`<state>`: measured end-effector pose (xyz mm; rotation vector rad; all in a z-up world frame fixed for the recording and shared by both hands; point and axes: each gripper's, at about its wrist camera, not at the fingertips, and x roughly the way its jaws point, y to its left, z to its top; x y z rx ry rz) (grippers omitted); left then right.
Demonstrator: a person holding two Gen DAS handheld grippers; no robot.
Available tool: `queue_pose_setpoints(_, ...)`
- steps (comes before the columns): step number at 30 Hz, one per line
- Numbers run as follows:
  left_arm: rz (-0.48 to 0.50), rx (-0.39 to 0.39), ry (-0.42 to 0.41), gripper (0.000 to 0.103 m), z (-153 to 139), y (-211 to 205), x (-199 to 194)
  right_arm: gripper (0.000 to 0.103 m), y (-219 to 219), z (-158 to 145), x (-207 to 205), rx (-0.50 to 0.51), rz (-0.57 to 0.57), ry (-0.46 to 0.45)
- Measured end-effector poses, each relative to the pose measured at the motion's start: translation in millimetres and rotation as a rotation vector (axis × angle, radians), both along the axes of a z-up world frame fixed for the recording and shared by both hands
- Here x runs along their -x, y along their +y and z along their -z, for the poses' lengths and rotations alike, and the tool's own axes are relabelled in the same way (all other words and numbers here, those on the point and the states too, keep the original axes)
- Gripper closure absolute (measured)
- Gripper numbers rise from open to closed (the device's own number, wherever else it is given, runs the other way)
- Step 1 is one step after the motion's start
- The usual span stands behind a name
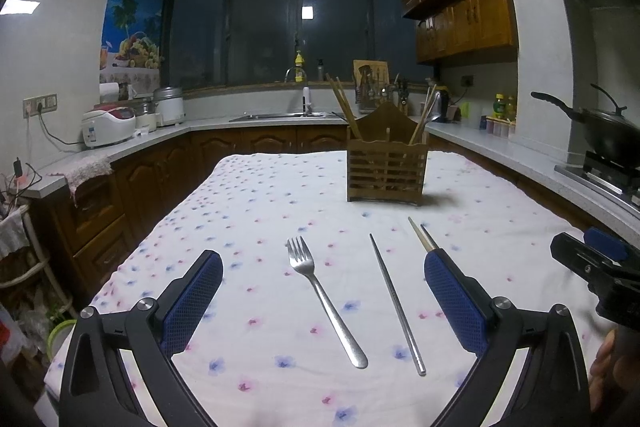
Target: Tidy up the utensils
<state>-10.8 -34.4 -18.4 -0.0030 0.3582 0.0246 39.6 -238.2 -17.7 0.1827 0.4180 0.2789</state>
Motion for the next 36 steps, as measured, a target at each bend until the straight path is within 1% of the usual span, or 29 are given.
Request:
queue_pose_setpoints(27,0.022,0.012,0.010,0.001,0,-3,-4,0.000,4,2,0,-0.008,0.001,0.008)
queue_pose_setpoints(36,0.040,0.029,0.022,0.001,-7,-4,-12,0.000,7,1,-5,-0.019,0.001,0.039)
